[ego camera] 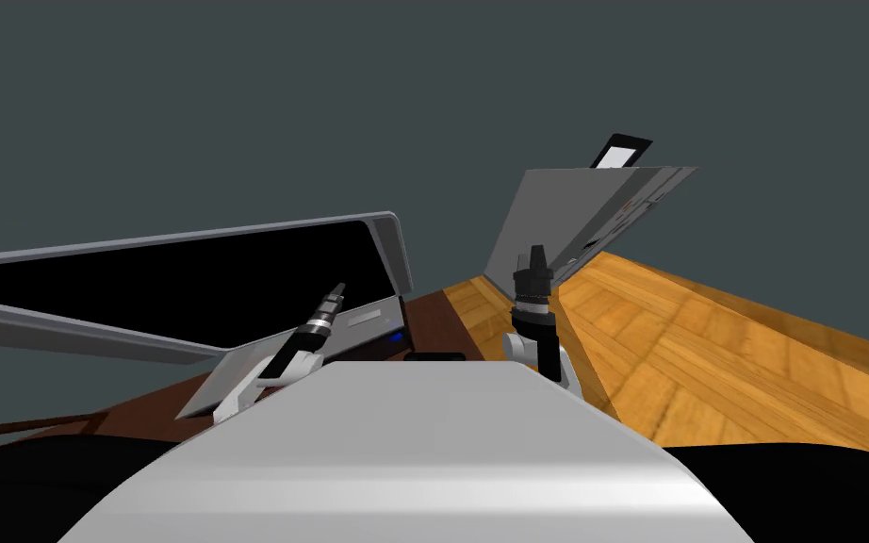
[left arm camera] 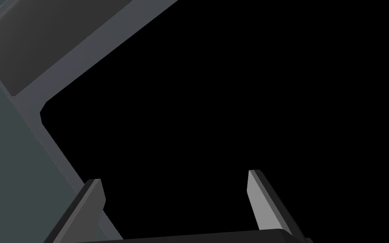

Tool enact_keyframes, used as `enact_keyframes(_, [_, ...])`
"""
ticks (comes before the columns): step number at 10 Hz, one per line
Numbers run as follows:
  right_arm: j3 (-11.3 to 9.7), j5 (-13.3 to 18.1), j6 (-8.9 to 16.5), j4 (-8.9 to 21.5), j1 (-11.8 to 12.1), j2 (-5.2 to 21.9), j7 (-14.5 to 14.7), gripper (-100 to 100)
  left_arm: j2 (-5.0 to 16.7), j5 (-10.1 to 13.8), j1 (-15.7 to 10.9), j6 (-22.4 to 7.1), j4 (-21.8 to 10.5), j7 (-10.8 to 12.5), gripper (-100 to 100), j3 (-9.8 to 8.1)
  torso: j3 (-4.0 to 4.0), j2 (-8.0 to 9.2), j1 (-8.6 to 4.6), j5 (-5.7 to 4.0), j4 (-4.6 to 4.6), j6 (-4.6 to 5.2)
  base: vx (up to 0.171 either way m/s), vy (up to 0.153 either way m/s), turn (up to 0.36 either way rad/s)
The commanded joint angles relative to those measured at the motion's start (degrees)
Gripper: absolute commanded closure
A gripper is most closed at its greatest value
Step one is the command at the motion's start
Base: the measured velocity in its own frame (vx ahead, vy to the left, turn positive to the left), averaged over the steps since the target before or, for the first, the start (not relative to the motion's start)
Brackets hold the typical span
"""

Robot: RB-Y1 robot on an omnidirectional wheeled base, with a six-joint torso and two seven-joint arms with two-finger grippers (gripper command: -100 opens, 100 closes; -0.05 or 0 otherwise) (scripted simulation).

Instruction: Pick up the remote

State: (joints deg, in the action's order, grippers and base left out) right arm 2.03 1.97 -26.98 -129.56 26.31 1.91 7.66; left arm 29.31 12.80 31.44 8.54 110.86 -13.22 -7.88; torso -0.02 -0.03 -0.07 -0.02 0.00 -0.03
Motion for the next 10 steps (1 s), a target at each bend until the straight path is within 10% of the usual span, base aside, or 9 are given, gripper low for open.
enact_keyframes(1, [0.0, 0.0, 0.0, 0.0, 0.0, 0.0, 0.0, 0, 2.4, 2.1, -0.3, -2.9, -2.6, -0.3, -100, -0.42, 0.0, 0.0, 0.0, 0.0, 0.0, 0.0, 0.01, -0.029, -0.151])
enact_keyframes(10, [0.0, 0.0, 0.0, 0.0, 0.0, 0.0, 0.0, 0, 11.6, 13.1, -2.4, -15.4, -15.6, -1.0, -100, -0.9, -0.01, -0.02, 0.0, -0.01, 0.0, -0.02, 0.015, -0.026, -0.133])
